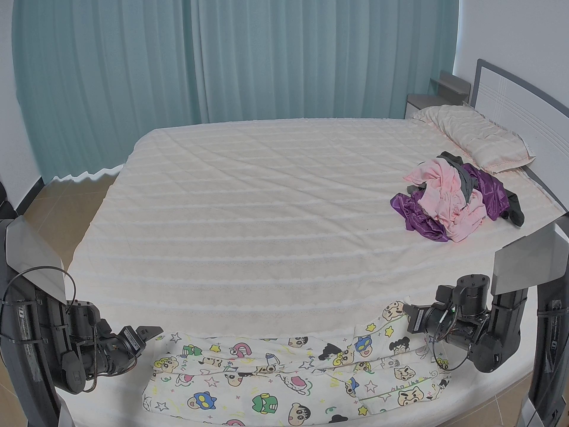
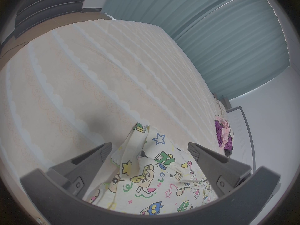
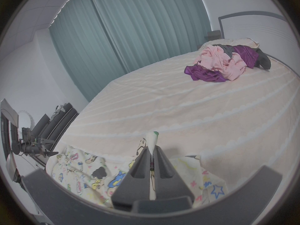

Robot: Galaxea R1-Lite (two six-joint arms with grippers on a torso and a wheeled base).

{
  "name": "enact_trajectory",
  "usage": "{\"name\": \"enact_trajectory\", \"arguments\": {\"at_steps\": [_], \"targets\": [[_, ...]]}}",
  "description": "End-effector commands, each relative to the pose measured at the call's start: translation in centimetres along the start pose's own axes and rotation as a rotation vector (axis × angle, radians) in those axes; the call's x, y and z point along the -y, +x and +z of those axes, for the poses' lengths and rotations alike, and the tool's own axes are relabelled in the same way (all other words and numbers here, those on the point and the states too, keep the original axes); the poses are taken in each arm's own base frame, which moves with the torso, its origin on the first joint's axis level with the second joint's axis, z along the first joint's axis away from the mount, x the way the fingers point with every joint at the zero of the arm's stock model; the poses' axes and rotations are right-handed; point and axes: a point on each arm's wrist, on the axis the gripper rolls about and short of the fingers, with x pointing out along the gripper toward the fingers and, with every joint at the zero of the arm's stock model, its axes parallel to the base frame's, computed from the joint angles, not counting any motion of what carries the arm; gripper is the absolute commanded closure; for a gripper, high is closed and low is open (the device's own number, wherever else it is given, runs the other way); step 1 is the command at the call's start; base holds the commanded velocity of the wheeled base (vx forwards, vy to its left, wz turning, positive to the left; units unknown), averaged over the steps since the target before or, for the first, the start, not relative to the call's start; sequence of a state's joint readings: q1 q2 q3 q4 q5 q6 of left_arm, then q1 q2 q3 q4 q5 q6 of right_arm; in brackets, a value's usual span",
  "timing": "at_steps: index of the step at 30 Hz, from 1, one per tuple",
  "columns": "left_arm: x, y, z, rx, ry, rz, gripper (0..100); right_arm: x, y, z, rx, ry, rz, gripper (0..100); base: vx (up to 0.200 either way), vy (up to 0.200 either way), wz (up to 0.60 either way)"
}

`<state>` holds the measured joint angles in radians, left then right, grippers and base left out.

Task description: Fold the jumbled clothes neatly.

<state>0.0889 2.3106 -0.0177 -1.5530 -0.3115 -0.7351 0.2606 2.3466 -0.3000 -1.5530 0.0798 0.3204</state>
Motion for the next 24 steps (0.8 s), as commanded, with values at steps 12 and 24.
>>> {"name": "enact_trajectory", "arguments": {"at_steps": [12, 24], "targets": [[0.0, -0.3, -0.1, 0.001, 0.0, 0.0, 0, 2.4, 1.9, -1.1, -0.015, 0.047, -0.07, 0, 0.0, 0.0, 0.0], [0.0, -0.3, -0.1, 0.001, -0.001, 0.0, 0, 1.2, -4.5, -1.9, -0.108, 0.293, -0.106, 0, 0.0, 0.0, 0.0]]}}
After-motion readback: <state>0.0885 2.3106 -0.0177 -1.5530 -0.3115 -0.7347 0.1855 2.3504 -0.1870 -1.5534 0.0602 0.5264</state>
